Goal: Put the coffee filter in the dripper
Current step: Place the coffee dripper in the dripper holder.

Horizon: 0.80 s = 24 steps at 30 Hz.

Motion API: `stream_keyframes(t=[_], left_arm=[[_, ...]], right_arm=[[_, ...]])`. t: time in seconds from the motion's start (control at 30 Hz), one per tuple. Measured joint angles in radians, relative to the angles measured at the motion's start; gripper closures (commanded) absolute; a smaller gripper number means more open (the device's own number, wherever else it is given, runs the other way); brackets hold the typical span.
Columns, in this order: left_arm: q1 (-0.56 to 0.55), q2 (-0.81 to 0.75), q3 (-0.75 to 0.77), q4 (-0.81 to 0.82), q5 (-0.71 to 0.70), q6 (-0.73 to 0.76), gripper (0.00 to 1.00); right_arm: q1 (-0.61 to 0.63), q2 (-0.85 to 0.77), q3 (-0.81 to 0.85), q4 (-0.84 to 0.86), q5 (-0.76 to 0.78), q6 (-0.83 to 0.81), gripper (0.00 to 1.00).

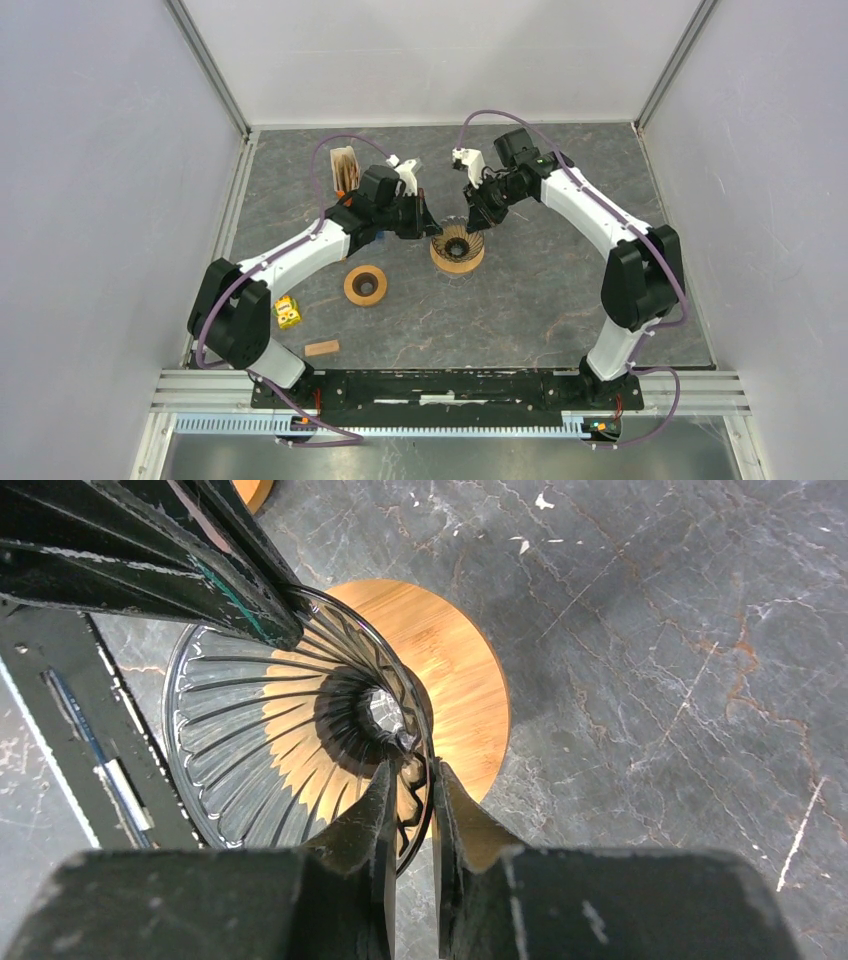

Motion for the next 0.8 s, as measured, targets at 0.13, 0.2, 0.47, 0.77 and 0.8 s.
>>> stream_keyframes(t=[0.13, 0.2, 0.47, 0.77, 0.8], left_arm=[[-0.007, -0.011, -0.018, 0.021, -0.017, 0.0, 0.98], [-0.008, -0.013, -0.021, 0.026, -0.018, 0.0, 0.98], [-0.014, -0.023, -0.042, 0.056, -0.033, 0.0, 0.98], [-0.023, -0.032, -0.068, 0.096, -0.05, 0.0, 0.98], [-0.025, -0.032, -0.07, 0.1, -0.053, 0.0, 0.98]], right_arm=[[0.013, -0.041, -0.055, 0.066, 0.029, 0.019, 1.0], [0.014, -0.053, -0.075, 0.092, 0.039, 0.026, 1.0], [0.015, -0.098, -0.153, 0.19, 0.051, 0.052, 1.0], [0.016, -0.133, -0.212, 0.264, 0.058, 0.06, 1.0], [0.016, -0.136, -0.217, 0.269, 0.06, 0.061, 1.0]])
